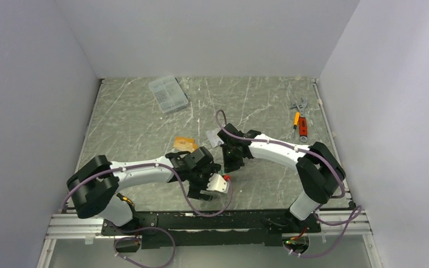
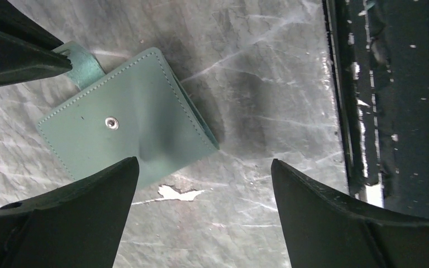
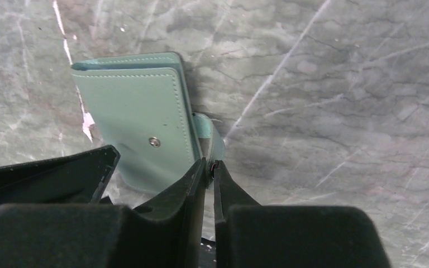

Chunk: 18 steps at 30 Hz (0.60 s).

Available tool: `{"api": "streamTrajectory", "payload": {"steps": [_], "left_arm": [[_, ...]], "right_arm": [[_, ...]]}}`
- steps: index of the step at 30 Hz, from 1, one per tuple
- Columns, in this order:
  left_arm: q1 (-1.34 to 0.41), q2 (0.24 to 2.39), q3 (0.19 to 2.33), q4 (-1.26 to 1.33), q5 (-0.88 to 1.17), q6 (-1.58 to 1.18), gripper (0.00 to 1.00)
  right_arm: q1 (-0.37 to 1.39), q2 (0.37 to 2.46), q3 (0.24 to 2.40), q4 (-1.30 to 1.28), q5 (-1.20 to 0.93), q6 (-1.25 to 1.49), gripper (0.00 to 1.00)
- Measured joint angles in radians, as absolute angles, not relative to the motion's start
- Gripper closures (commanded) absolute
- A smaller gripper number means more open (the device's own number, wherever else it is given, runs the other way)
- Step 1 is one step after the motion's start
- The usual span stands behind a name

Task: Put the credit cards into the card holder
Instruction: Close the card holder at the center of the board.

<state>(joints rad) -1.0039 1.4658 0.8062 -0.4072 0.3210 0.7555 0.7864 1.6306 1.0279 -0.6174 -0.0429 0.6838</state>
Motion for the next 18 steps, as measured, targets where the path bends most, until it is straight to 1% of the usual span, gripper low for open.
{"api": "streamTrajectory", "payload": {"steps": [2,5,10,13,18], "left_arm": [[-1.01,1.49,0.818,-0.395,0.305,0.769,0.12],[-1.012,1.525,0.84,-0.371,0.289,0.778,0.21],[-1.012,1.585,0.887,-0.354,0.281,0.813,0.33],[-1.011,1.611,0.906,-0.353,0.281,0.834,0.37],[-0.975,1.636,0.944,-0.362,0.278,0.879,0.4]], "right_arm": [[0.778,1.621,1.015,-0.62,-0.047,0.683,0.93],[0.767,1.6,1.001,-0.626,-0.052,0.68,1.0],[0.753,1.554,0.984,-0.632,-0.061,0.679,1.0],[0.736,1.535,0.974,-0.635,-0.064,0.679,1.0],[0.693,1.53,0.959,-0.641,-0.074,0.672,1.0]]}}
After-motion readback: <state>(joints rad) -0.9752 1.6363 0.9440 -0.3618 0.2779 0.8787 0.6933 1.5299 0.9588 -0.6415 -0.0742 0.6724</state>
